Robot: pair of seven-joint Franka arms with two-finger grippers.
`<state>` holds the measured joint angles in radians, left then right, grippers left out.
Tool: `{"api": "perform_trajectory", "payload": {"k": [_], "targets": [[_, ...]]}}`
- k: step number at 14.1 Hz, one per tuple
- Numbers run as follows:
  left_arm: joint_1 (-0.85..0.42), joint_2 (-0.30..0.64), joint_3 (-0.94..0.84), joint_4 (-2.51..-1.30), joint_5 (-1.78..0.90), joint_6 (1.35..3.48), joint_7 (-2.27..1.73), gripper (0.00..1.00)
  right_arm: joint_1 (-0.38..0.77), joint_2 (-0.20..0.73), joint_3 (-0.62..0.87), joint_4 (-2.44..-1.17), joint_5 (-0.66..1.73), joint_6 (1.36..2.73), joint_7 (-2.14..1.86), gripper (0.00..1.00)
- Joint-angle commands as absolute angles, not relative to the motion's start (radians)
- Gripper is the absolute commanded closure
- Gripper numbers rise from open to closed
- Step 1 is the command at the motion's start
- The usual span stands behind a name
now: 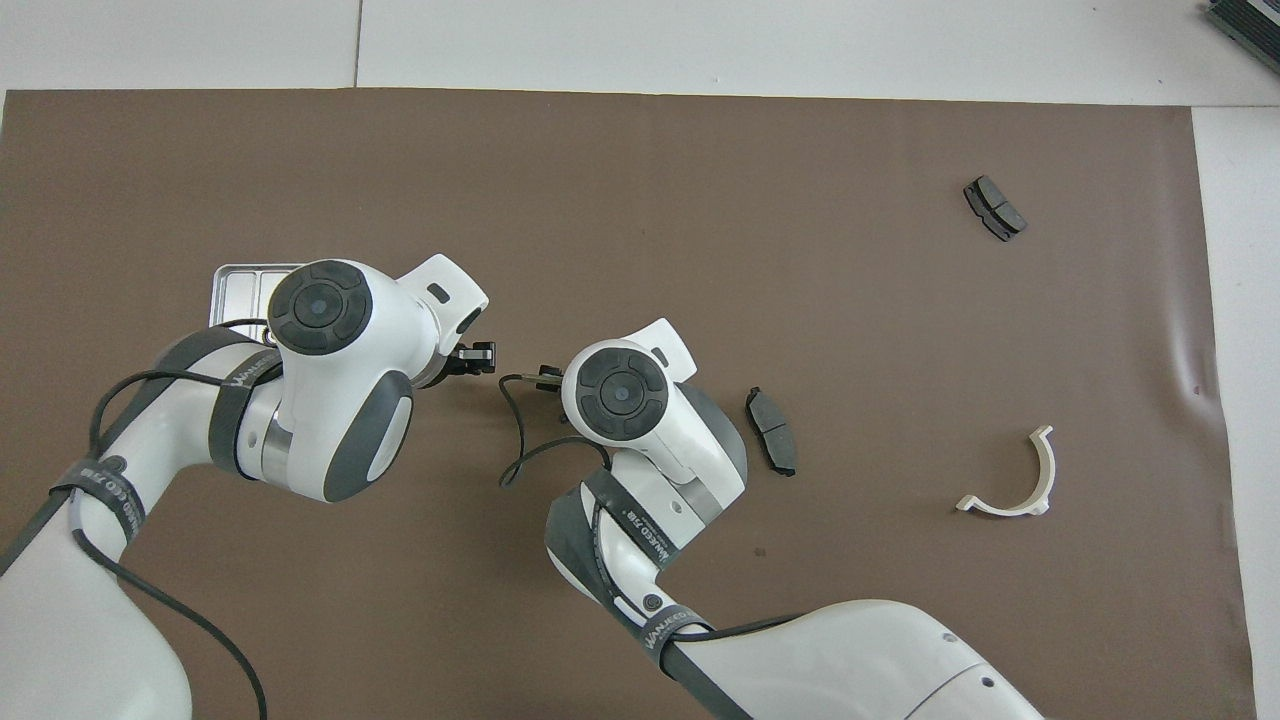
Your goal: Pick bearing gear from pile to tray
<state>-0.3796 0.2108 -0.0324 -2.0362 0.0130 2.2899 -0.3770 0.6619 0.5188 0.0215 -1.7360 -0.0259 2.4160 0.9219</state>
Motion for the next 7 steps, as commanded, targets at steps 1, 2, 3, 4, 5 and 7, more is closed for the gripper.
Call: {"api": "perform_trajectory", "payload": {"k": [1,2,3,4,5,7], "targets": [[-0.440,0.273,-0.017,-1.958,0.015,2.299,-0.468,0.37,0.658,0.511,0.011,-1.733,-0.058,2.412,0.948,0.00],[-0.465,0.290,-0.017,-1.936,0.009,2.302,-0.503,0.37,0.647,0.482,0.008,-1.735,-0.063,2.395,0.940,0.00],[-0.480,0.304,-0.017,-1.919,0.009,2.303,-0.529,0.37,0.626,0.451,0.005,-1.733,-0.077,2.369,0.930,0.00],[-0.492,0.313,-0.017,-1.908,0.009,2.304,-0.547,0.38,0.591,0.421,0.008,-1.735,-0.090,2.346,0.907,0.00],[-0.509,0.331,-0.017,-1.889,0.009,2.304,-0.569,0.38,0.557,0.387,0.008,-1.735,-0.095,2.315,0.849,0.00],[-0.537,0.360,-0.017,-1.853,0.009,2.306,-0.610,0.39,0.499,0.344,0.009,-1.736,-0.095,2.269,0.751,0.00]]}}
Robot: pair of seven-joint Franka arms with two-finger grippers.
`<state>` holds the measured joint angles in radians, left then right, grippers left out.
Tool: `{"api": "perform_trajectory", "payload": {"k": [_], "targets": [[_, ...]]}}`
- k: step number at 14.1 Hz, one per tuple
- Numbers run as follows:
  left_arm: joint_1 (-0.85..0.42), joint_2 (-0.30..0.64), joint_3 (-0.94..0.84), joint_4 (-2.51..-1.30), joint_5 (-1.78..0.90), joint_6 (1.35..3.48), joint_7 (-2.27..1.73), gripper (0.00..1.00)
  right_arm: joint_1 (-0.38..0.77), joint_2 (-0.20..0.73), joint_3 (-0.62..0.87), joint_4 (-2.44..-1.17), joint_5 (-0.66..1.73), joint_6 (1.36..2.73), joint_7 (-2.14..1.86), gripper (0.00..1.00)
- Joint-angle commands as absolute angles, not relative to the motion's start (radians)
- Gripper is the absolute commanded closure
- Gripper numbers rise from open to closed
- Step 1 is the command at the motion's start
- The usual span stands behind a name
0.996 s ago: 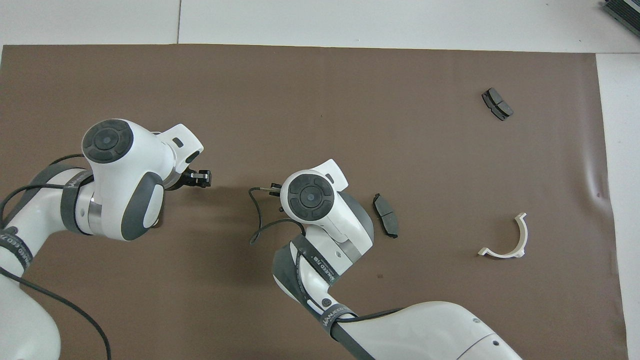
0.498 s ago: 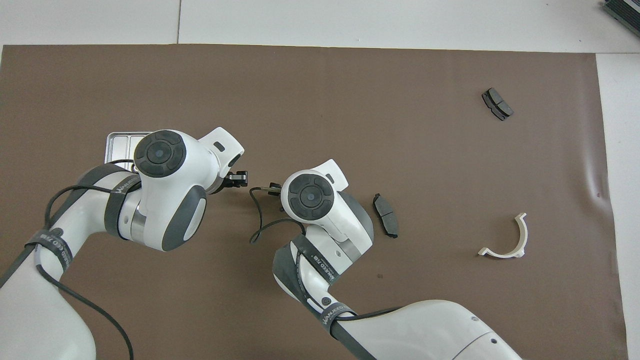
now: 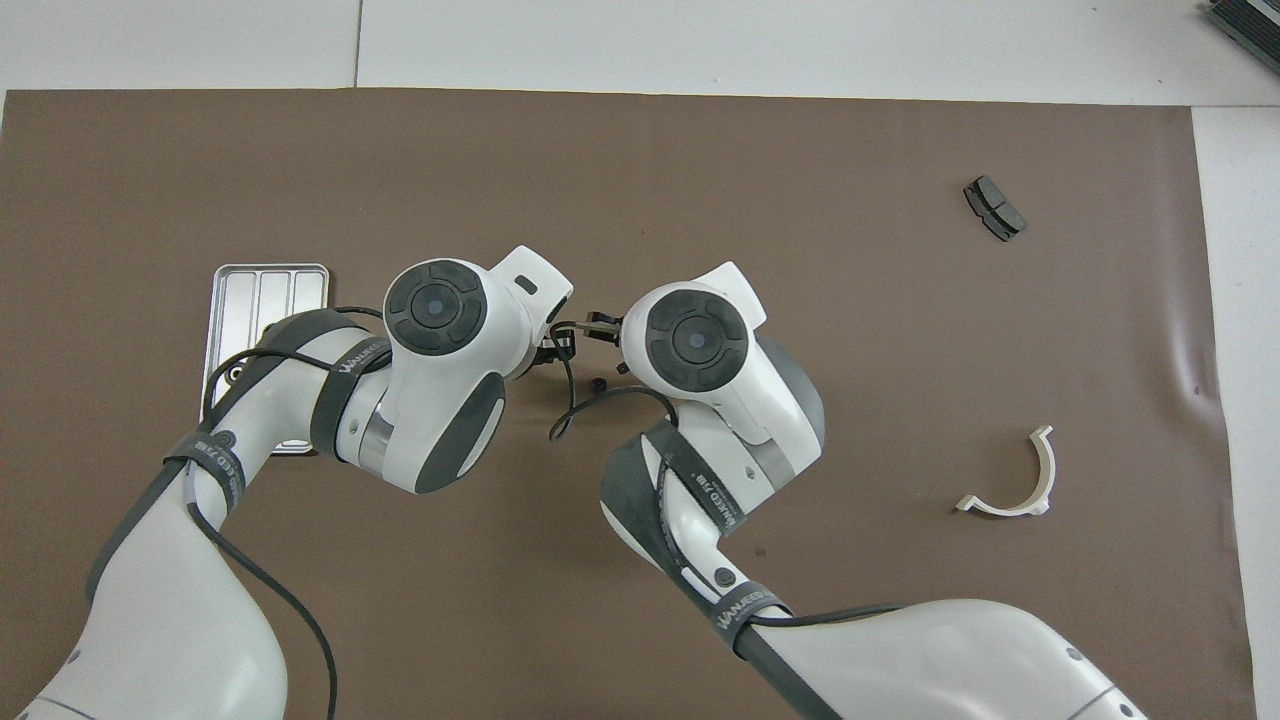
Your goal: Pick bearing gear from pile to tray
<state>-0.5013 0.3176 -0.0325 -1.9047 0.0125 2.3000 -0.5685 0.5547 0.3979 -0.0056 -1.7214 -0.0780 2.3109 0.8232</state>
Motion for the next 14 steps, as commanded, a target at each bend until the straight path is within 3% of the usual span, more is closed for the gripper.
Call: {"api": "perform_trajectory", "payload": {"k": [1,14], "targets": [[-0.551,0.368,-0.017,-1.845,0.008,2.306,-0.621,0.40,0.471,0.324,0.009,-1.736,-0.095,2.249,0.694,0.00],[-0.640,0.429,-0.015,-1.827,-0.015,2.355,-0.686,0.50,0.166,0.169,0.012,-1.730,-0.057,2.074,0.333,0.00]]}}
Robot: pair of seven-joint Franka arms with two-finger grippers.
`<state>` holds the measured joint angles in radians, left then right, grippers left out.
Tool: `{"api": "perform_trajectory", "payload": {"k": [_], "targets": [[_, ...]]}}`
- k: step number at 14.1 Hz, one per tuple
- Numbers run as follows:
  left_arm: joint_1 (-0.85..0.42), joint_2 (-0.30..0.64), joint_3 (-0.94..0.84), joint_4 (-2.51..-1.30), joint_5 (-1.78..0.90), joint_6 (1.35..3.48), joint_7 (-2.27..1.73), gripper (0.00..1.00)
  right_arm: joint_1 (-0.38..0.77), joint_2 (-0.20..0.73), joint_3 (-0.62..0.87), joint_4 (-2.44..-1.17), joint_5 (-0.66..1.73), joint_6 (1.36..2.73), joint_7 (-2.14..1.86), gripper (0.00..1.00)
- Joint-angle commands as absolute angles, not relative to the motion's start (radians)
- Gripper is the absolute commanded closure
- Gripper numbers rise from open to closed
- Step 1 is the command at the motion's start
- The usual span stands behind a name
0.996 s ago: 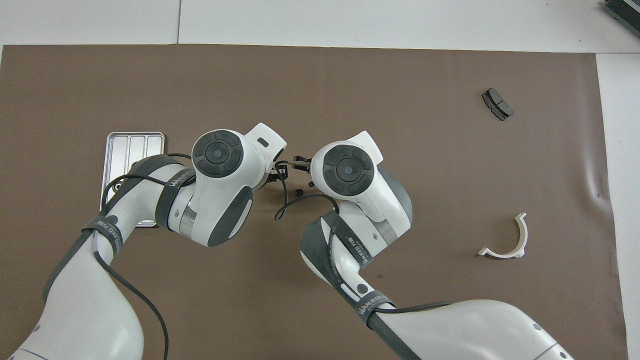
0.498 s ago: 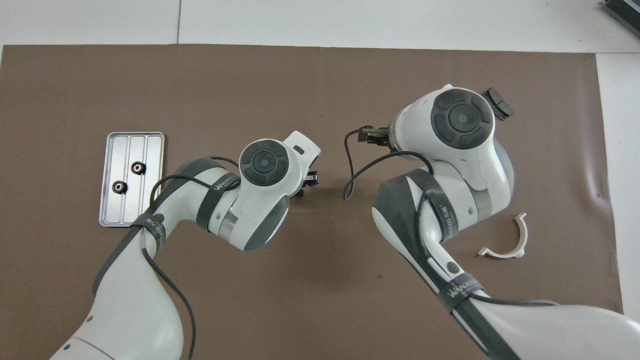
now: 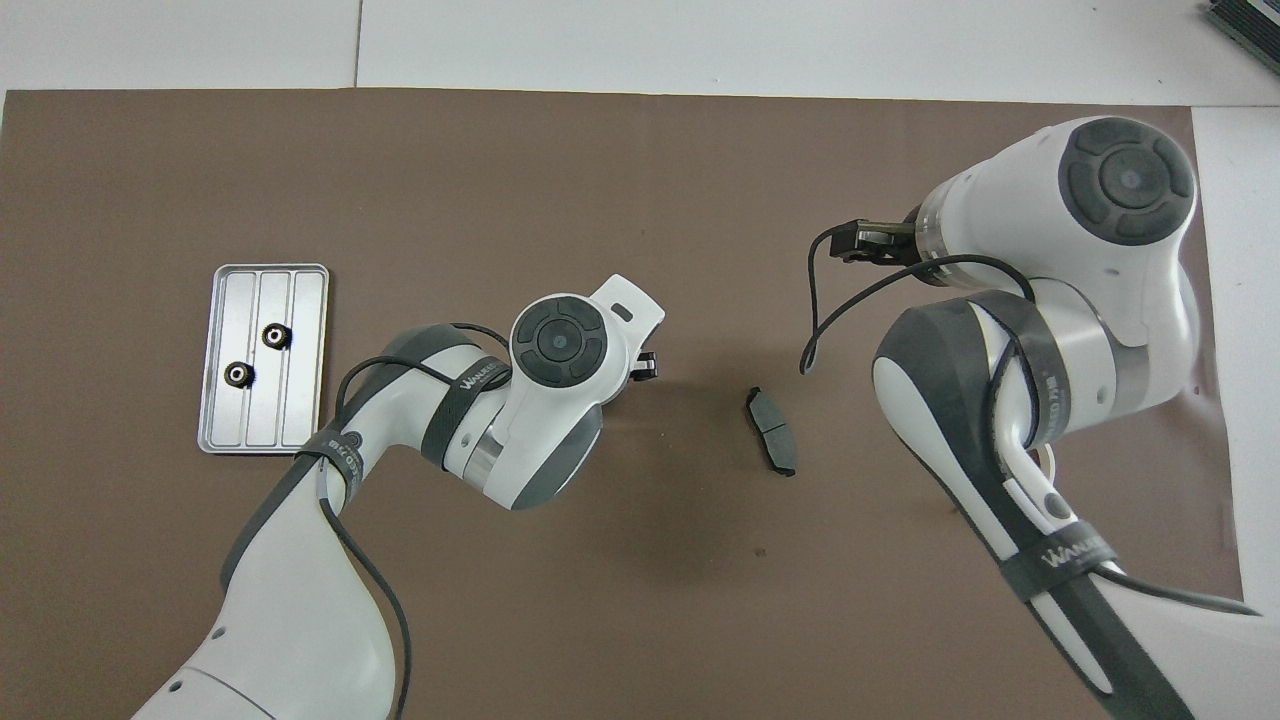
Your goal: Pick bearing gear from pile to tray
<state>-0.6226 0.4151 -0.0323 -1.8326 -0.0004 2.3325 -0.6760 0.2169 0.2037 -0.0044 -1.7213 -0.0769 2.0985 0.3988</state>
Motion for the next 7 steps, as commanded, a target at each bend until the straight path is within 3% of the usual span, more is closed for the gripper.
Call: {"api": "perform_trajectory", "payload": {"k": [1,7], "targets": [[-0.640,0.431,-0.015,-1.832,-0.015,2.355,-0.686,0.52,0.146,0.155,0.012,-1.727,-0.057,2.054,0.304,0.00],[-0.640,0.431,-0.014,-1.862,-0.014,2.372,-0.686,0.57,0.089,0.091,0.012,-1.684,-0.057,1.933,0.272,0.00]]}}
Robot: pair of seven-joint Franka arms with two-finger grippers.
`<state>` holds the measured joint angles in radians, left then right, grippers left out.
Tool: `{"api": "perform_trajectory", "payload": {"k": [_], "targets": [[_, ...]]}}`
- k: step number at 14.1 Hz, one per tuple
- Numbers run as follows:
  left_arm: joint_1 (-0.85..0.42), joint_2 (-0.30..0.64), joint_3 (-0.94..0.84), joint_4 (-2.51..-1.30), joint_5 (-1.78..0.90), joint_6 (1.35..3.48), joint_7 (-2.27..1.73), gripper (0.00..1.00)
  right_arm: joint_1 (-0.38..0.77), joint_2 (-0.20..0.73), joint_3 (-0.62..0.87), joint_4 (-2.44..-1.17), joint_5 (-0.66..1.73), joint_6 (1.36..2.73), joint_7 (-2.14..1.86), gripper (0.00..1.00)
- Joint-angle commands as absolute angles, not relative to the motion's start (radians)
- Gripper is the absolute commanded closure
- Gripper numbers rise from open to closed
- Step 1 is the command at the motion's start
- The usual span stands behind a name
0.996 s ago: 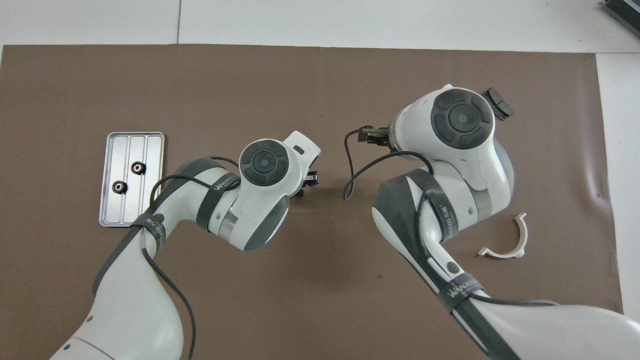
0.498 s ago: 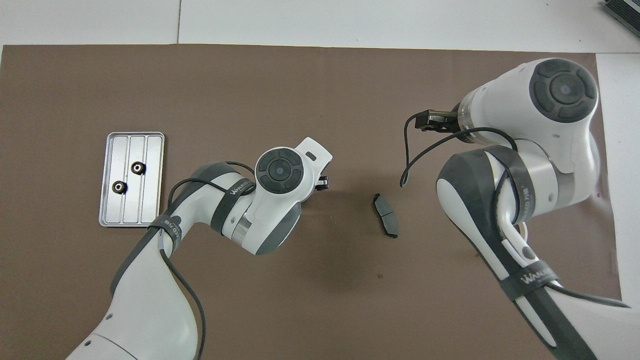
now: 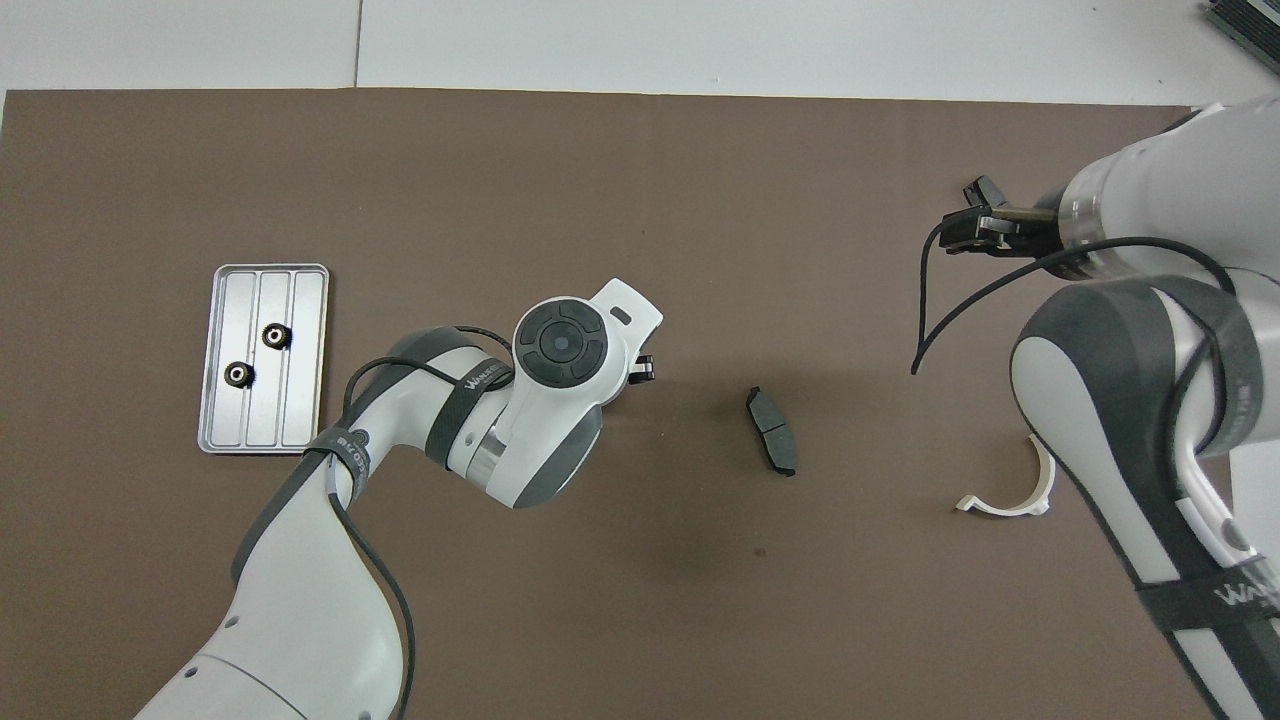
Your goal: Pick bearing gear from pile to tray
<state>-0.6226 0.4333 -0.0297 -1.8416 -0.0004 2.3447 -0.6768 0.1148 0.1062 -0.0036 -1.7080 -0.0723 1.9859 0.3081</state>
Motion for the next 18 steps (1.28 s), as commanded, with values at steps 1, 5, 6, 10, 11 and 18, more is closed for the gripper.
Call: {"api": "perform_trajectory", "payload": {"k": [1,5,6,10,11,18], "targets": [[-0.640,0.430,-0.014,-1.864,-0.014,2.370,-0.686,0.59,0.084,0.081,0.011,-1.666,-0.057,1.895,0.247,0.00],[-0.640,0.430,-0.014,-1.864,-0.014,2.365,-0.686,0.73,0.051,0.057,-0.006,-1.618,-0.006,1.780,0.173,0.00],[-0.640,0.430,-0.014,-1.864,-0.014,2.362,-0.686,0.76,0.038,0.051,-0.005,-1.617,-0.006,1.761,0.151,0.00],[-0.640,0.430,-0.014,-1.861,-0.014,2.356,-0.686,0.91,0.038,0.038,-0.041,-1.542,-0.006,1.631,0.080,0.00],[-0.638,0.430,-0.014,-1.858,-0.014,2.352,-0.686,0.93,0.035,0.038,-0.043,-1.530,-0.006,1.608,0.075,0.00],[-0.560,0.428,-0.009,-1.778,-0.008,2.230,-0.667,0.93,0.003,0.005,-0.023,-1.585,-0.012,1.575,0.089,0.00]]}}
